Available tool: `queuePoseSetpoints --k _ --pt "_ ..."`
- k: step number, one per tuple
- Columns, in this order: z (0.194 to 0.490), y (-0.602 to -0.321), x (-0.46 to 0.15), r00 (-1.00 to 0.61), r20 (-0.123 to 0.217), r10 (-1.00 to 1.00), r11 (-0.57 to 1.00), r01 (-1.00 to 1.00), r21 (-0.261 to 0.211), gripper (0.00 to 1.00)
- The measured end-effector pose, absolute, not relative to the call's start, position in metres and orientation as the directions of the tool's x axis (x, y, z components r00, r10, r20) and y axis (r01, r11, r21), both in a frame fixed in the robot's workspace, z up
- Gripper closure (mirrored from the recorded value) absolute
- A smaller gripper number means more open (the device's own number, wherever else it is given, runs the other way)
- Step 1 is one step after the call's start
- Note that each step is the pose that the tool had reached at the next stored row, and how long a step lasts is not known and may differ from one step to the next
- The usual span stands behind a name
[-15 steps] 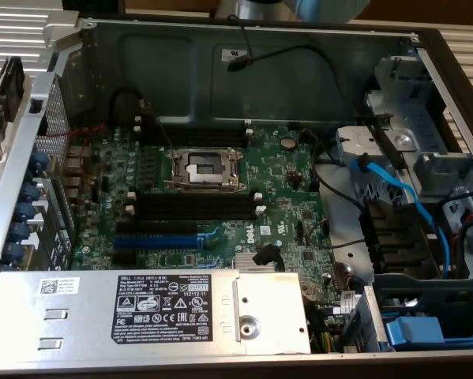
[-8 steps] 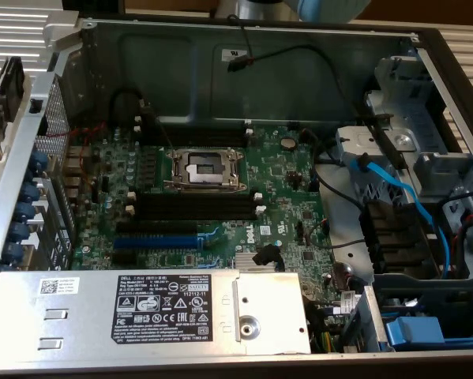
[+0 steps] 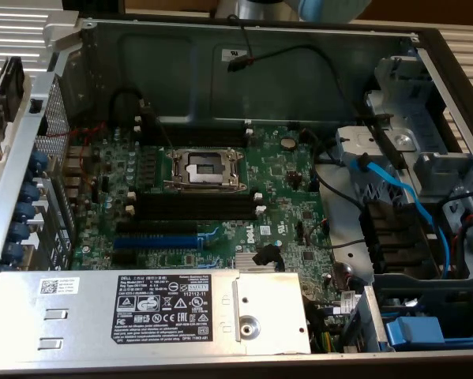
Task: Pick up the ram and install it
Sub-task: 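Pick up the ram and move it above insertion slot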
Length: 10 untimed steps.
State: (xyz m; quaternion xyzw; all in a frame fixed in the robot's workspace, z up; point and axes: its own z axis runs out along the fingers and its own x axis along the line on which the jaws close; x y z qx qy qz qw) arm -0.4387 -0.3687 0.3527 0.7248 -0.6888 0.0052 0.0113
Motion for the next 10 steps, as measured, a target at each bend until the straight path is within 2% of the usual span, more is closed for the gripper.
queuePoseSetpoints --k 10 --pt "0.388 -0.370 -0.411 0.051 0.023 -0.998 -0.051 -0.999 0.017 0.88"
